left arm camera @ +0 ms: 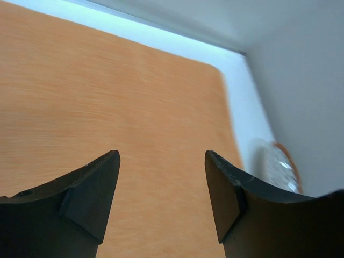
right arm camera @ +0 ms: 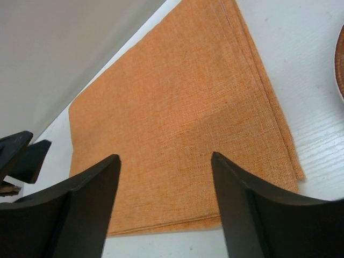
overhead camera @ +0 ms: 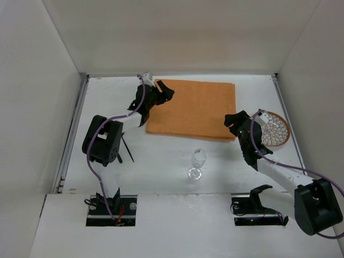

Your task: Set the dinner table for one person

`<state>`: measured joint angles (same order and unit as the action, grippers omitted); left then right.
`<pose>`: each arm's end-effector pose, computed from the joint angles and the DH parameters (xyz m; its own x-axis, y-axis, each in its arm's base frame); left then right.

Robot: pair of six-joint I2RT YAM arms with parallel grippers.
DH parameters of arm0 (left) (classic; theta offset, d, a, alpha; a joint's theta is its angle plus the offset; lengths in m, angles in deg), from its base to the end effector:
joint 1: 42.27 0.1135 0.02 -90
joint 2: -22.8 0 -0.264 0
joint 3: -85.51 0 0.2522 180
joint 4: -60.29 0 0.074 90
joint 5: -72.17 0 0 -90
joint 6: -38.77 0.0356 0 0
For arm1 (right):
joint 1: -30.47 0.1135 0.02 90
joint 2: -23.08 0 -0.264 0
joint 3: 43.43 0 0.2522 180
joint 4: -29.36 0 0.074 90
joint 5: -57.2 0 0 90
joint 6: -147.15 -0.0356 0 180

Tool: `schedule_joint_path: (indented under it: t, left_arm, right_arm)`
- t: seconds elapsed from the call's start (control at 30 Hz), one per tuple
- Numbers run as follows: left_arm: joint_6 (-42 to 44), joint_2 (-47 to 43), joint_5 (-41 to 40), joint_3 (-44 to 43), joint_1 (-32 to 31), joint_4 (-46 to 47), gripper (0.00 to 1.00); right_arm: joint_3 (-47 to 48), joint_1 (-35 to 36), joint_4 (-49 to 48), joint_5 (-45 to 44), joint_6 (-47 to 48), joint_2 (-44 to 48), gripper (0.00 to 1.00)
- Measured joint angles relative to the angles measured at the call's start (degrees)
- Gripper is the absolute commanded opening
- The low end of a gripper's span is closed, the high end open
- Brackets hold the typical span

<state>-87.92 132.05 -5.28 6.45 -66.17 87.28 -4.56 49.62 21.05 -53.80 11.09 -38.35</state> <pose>0.3933 -0.1827 0.2298 -0.3957 -0.4625 -0.7934 0.4457 0.6586 -0.6063 0.2220 0.0636 0.2222 -0.1456 0.6611 -0.7361 0.1826 0.7492 0.6367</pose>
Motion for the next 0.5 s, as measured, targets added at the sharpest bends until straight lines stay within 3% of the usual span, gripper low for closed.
schedule_joint_path:
  t: [0.1,0.27,0.5]
  left_arm:
    - [3.5,-0.3,-8.3,-0.1,4.4,-6.4,0.61]
    - [10.4,2.8,-16.5,-4.0,6.5,-17.0,0.56]
    - [15.3,11.7,-17.6,-11.5,6.8,-22.8,0.36]
  right_arm:
    - [0.0,0.0,0.0,0.2,-0.1,-1.2,0.41]
    - [0.0,0.5,-0.2,1.4,0.0,-2.7,0.41]
    - [0.7,3.3,-1.3,4.2,1.5,-5.5,0.38]
